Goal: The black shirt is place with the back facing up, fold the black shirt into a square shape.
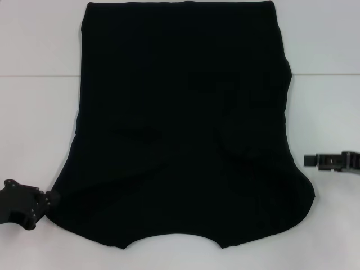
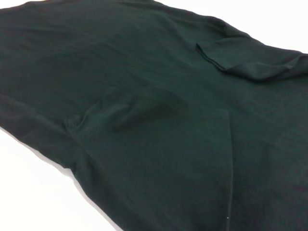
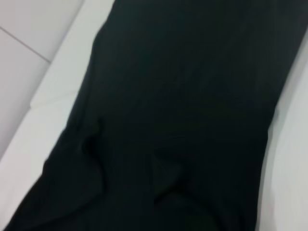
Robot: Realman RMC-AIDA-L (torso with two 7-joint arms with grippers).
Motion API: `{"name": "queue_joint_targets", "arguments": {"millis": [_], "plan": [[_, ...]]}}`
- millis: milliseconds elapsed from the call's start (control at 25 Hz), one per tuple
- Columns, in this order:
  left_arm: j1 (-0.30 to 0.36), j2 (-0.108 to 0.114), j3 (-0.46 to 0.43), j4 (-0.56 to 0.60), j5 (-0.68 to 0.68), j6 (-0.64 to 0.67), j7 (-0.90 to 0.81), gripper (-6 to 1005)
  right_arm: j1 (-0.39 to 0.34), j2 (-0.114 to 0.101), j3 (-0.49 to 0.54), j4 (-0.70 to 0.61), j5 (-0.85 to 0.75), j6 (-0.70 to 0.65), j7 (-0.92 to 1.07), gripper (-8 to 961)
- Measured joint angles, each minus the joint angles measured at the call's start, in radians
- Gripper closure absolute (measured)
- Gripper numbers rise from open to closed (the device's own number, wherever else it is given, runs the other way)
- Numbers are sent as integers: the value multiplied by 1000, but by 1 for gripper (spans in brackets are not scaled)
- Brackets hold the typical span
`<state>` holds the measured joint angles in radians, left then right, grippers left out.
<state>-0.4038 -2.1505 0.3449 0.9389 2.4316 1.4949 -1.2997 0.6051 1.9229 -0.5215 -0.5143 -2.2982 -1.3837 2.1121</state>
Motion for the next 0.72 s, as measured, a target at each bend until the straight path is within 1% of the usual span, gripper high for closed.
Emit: {"name": "queue_joint_targets", "arguments": {"millis": [120, 320, 520, 720], "plan": [[1, 0, 0, 0, 1, 0, 0, 988, 3, 5, -8, 12, -28, -5, 0, 295], [3, -1, 0, 0, -1, 2, -1, 988, 12, 8, -21, 48, -50, 8, 0, 305], [3, -2, 0, -3, -1, 2, 0, 987, 13, 19, -44, 53, -51, 13, 0, 315], [5, -2, 0, -3, -1, 2, 0, 987, 9, 21, -44, 48, -50, 12, -2, 325]]}}
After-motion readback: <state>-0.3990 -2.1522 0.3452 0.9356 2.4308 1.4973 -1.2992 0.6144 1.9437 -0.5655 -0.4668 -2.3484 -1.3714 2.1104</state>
